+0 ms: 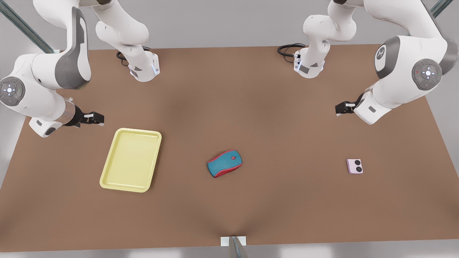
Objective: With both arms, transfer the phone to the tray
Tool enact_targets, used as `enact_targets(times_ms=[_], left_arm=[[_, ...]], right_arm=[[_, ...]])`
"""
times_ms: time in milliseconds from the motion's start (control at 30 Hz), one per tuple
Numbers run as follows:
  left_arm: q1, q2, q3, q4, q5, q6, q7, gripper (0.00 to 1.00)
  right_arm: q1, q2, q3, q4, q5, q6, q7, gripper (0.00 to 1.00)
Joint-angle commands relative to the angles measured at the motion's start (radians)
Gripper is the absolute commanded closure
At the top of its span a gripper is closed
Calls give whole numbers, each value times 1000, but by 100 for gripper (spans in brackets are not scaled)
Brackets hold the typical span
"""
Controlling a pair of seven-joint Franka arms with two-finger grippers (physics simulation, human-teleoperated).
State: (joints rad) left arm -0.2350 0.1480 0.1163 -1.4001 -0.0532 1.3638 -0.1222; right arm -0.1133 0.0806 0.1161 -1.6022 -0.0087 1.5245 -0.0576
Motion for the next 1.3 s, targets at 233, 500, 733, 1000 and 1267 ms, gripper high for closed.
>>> enact_targets(times_ms=[233, 500, 733, 1000, 1267], left_arm=[[239, 449, -3, -13, -5, 468, 243, 0], [336, 527, -10, -129, -2, 770, 427, 0], [338, 564, -14, -154, -2, 810, 659, 0], [364, 602, -14, -168, 7, 842, 654, 0], [353, 622, -14, -188, -4, 887, 633, 0]], right_arm=[[0, 5, -1, -1, -1, 45, -42, 0], [-2, 11, 0, -4, 1, 52, -42, 0], [-3, 11, 0, -7, 1, 54, -56, 0], [-3, 16, 0, -7, 1, 56, -57, 0], [-3, 22, -1, -9, 1, 62, -62, 0]])
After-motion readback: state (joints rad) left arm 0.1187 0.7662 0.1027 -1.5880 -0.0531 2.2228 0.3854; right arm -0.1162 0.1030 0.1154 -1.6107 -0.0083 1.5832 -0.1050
